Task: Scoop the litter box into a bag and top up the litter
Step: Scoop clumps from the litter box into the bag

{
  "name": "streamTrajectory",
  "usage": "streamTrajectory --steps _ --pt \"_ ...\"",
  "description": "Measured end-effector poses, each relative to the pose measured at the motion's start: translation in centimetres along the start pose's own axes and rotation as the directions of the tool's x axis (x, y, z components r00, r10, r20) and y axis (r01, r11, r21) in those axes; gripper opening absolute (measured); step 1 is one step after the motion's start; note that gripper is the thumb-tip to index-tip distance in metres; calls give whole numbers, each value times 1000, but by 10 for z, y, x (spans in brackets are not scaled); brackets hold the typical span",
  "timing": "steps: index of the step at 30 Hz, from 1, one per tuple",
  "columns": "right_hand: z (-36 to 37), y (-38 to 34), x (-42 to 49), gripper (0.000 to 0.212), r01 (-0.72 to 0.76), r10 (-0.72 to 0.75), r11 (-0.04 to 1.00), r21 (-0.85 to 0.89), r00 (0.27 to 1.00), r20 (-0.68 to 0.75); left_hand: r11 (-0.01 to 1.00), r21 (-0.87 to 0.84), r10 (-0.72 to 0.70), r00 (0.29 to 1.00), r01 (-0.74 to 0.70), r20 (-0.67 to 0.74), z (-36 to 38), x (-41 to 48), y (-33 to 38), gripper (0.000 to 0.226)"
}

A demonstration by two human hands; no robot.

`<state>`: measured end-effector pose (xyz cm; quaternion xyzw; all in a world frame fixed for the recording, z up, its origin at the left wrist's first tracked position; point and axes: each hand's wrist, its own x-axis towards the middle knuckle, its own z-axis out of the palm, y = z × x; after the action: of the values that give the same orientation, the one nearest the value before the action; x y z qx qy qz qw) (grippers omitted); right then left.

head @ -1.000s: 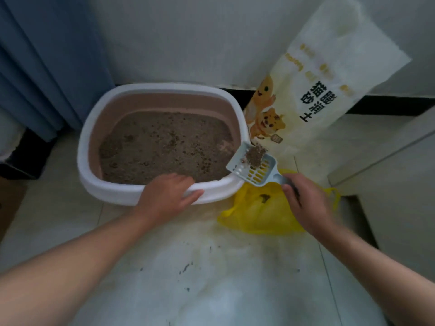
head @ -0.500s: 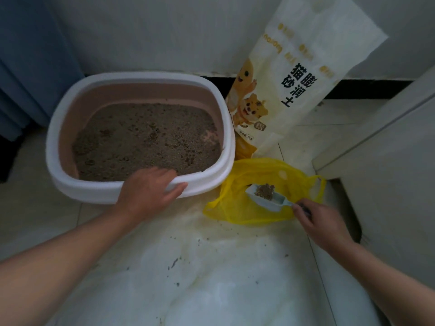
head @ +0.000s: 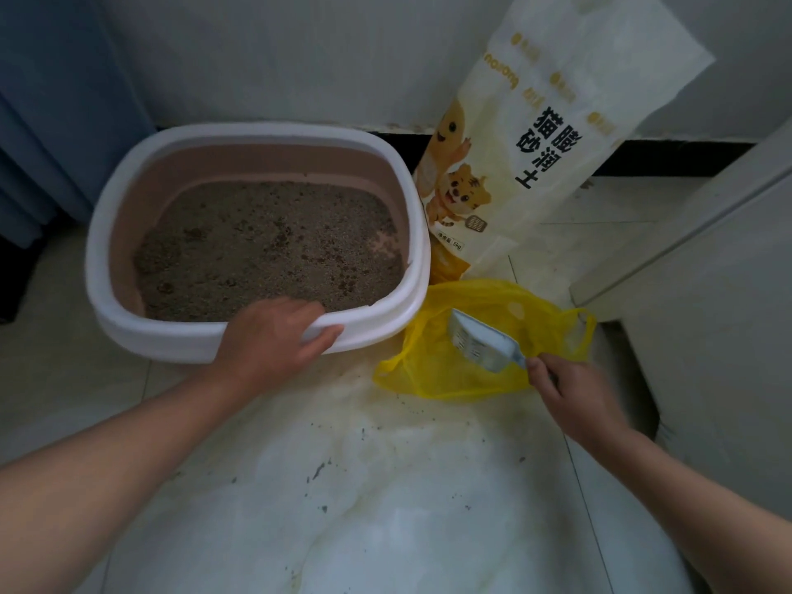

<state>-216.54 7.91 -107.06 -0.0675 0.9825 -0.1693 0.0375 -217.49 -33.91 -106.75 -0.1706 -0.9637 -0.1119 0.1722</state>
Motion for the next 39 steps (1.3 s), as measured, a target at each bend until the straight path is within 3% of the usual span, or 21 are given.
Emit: streamTrajectory --steps 8,14,18,25,29,32,35,39 --pt "-15 -20 13 53 32 -17 996 89 986 -165 1000 18 -10 1000 10 22 1 1 0 41" --pt "-22 -59 32 35 71 -1 958 279 970 -245 1000 28 -1 1000 2 -3 2 0 -1 41" --pt "-21 -91 52 27 137 -53 948 288 958 -281 1000 14 -10 1000 10 15 6 -2 -6 43" --pt "-24 -152 102 28 138 -120 982 127 983 -139 1000 -1 -7 999 7 -31 4 -10 -21 42" --pt "-28 -185 136 30 140 -134 981 -136 990 54 996 56 -60 995 64 -74 -5 -28 -45 47" --pt "-27 -210 156 27 110 -51 933 -341 982 180 995 66 -75 994 80 -79 -4 -33 -50 47" --pt "-18 -223 163 35 94 19 867 -489 975 221 995 61 -76 994 81 -76 -1 -33 -50 48" --pt "-7 -226 171 35 96 23 845 -527 976 215 994 82 -69 993 77 -99 0 -33 -48 51"
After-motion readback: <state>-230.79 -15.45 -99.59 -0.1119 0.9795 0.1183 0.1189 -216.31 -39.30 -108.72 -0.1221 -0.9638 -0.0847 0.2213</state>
